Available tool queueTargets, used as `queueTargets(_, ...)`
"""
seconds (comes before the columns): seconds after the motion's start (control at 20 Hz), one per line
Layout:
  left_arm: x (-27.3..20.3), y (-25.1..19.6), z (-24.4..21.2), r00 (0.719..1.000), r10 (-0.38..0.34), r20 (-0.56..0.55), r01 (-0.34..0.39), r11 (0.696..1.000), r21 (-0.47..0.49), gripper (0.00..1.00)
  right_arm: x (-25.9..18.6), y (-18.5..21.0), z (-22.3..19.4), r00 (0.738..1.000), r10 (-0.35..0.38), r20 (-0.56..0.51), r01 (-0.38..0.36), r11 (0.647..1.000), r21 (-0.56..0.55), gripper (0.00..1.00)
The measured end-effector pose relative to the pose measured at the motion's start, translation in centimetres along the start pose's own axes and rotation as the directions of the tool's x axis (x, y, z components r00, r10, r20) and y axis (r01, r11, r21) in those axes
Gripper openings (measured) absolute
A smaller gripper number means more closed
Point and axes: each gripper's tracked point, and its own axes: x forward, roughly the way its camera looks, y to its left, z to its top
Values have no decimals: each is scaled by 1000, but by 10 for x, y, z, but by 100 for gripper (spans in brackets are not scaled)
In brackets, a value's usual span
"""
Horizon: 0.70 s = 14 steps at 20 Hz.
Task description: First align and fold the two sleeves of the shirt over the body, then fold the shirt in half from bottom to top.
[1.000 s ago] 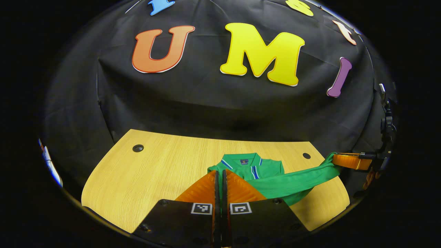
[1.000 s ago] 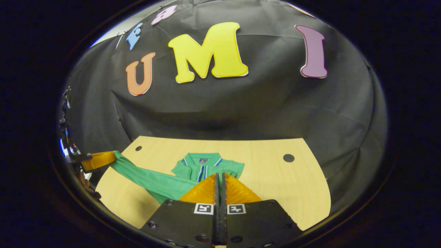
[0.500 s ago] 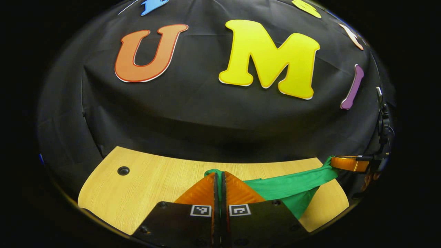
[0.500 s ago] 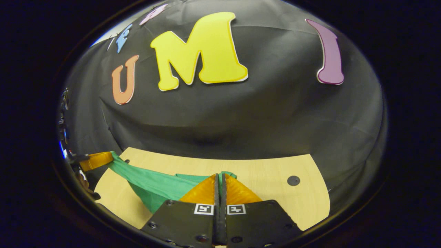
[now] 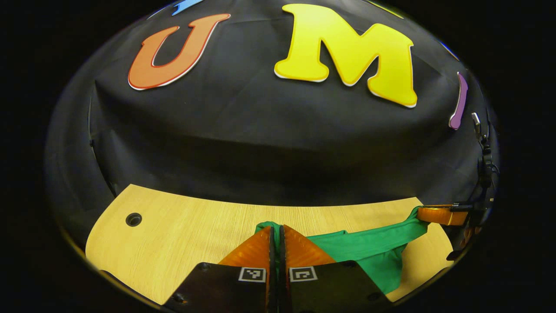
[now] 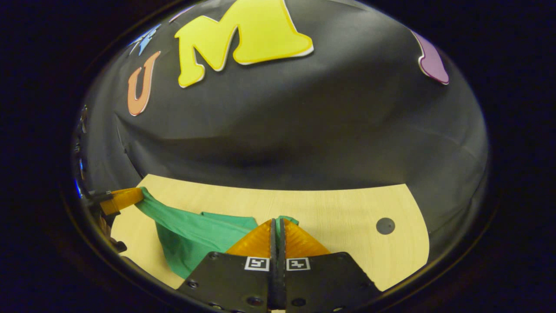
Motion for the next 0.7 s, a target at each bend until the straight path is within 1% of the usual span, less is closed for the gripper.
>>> queueTargets(0.1,12,1,-15,999,4,-32,-4,1000,-7,8,13,-6,-8,1000,-13,-14,13,1000,-8,0)
queueTargets(0.25,24,3,-32,998,16,-66,-17,1000,-23,12,30,-11,-22,999,-22,-42,22,1000,-2,0)
queueTargets(0.4,30,4,-44,996,20,-84,-21,1000,-16,15,43,-13,-32,998,-34,-56,33,999,-15,2)
queueTargets(0.45,31,5,-48,995,25,-94,-26,1000,-11,17,43,-11,-34,998,-26,-60,26,1000,-15,2)
queueTargets(0.5,32,6,-50,995,28,-99,-29,1000,-9,19,44,-10,-37,997,-27,-70,26,1000,-8,10)
queueTargets(0.55,31,6,-51,994,33,-102,-34,999,-6,29,44,-10,-41,997,-29,-74,29,1000,1,13)
queueTargets(0.6,29,9,-53,994,45,-101,-45,999,1,36,41,-10,-41,997,-32,-69,33,999,9,13)
queueTargets(0.65,28,10,-51,994,55,-94,-54,999,6,57,37,-10,-40,998,-34,-60,35,999,14,13)
queueTargets(0.7,24,12,-50,994,63,-87,-63,998,11,53,32,-9,-40,998,-35,-49,36,999,18,17)
